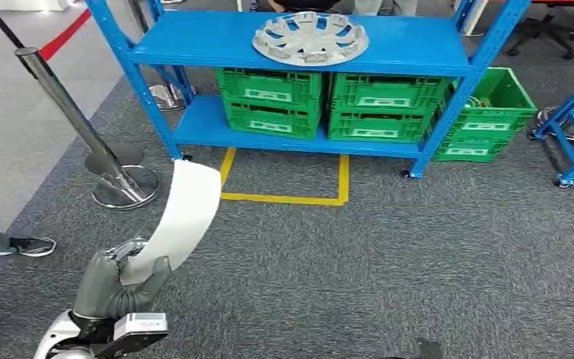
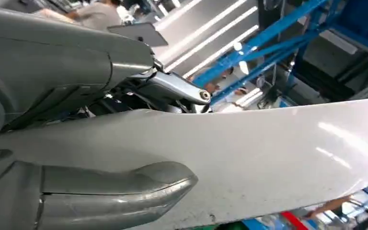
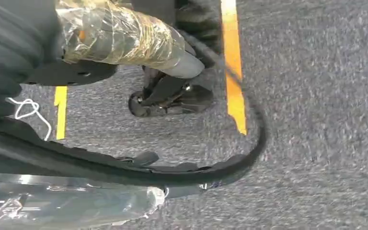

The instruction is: Take the parts from the cabinet and place them on the table.

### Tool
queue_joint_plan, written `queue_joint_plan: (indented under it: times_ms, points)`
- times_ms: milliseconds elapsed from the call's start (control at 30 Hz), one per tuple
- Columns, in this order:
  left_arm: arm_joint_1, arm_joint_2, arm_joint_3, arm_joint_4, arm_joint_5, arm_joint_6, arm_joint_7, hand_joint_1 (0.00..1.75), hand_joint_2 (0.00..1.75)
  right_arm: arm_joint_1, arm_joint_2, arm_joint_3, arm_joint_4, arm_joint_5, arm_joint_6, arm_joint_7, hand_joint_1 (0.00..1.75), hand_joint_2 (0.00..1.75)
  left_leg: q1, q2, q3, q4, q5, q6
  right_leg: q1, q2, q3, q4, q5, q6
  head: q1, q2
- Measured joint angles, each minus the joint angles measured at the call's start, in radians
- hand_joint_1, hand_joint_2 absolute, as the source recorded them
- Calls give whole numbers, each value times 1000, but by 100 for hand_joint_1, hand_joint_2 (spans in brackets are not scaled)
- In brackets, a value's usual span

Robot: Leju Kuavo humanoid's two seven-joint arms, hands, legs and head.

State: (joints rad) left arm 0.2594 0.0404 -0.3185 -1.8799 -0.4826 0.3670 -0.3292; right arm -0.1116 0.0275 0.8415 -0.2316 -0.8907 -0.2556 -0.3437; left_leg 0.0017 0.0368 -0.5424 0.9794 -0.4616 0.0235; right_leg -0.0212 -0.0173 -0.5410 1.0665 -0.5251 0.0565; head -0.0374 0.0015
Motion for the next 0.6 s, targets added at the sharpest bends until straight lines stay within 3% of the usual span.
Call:
queue_joint_plan:
  times_ms: [33,67,100,167,200,233,267,333,367,400,433,500,533,567,600]
  points:
    - [-3,-3,0,2,0,-1,0,175,175,-5,3,-2,-2,1,0,1,0,175,-3,3,-7,11,-3,-8,2,-23,26,-52,-15,5,0,0]
    - [-5,-3,1,3,1,-3,0,175,175,-10,11,-2,-5,2,0,3,0,175,-9,5,-16,28,-6,-14,4,-15,23,-60,-11,-11,5,0]
    - [-6,-3,0,4,2,-10,0,175,175,-11,10,-4,-5,2,0,3,0,175,-11,9,-19,28,-3,-18,4,-10,21,-54,-9,-21,-2,0]
    - [-8,-4,0,8,3,-19,0,175,175,-8,12,-10,-5,6,0,5,0,175,-8,16,-20,28,3,-27,7,-3,16,-49,-3,-31,0,0]
    - [-10,-5,0,9,3,-20,0,175,175,-7,15,-11,-5,8,0,6,0,175,-6,17,-23,33,-2,-30,2,1,14,-52,4,-43,0,0]
    - [-11,-5,0,10,3,-22,0,175,175,-9,16,-11,-6,8,0,6,0,175,-4,-2,-31,51,-27,-38,2,5,10,-52,9,-50,-2,0]
    - [-13,-5,-1,11,5,-25,0,175,175,-11,17,-13,-7,9,0,6,0,175,-1,-16,-51,104,-70,-44,2,10,5,-52,12,-56,-6,0]
    - [-15,-5,-1,14,8,-29,0,175,175,-11,18,-16,-8,11,0,6,0,175,1,-25,-115,269,-154,-50,3,19,-7,-51,19,-63,-6,0]
    - [-15,-5,-1,17,9,-30,0,175,175,-10,18,-18,-8,11,0,6,0,175,1,-25,-139,332,-176,-50,4,24,-11,-51,22,-63,-6,0]
    - [-15,-5,-1,20,9,-30,0,175,175,-9,18,-18,-8,11,0,6,0,175,1,-26,-140,343,-170,-48,5,31,-14,-51,25,-62,-6,0]
    - [-15,-5,-1,21,9,-31,0,175,175,-9,19,-18,-8,11,0,6,0,175,1,-27,-119,309,-140,-44,6,37,-16,-51,27,-62,-7,0]
    - [-16,-5,-1,21,9,-31,0,175,175,-11,20,-19,-9,11,0,6,0,175,0,-39,-36,149,-53,-29,8,53,-15,-51,31,-60,-7,0]
    - [-18,-5,-1,21,9,-31,0,175,175,-12,22,-19,-10,11,0,6,0,175,-2,-70,5,65,-20,-16,6,59,-16,-52,33,-58,-6,0]
    - [-20,-5,-2,21,9,-31,0,175,175,-14,26,-20,-10,12,0,6,0,175,-1,-96,15,46,-29,-6,10,64,-23,-49,37,-53,-3,0]
    - [-20,-5,-1,21,9,-31,0,175,175,-15,26,-21,-10,11,-1,6,0,175,-4,-88,10,39,-24,-6,5,71,-32,-48,42,-46,-8,0]
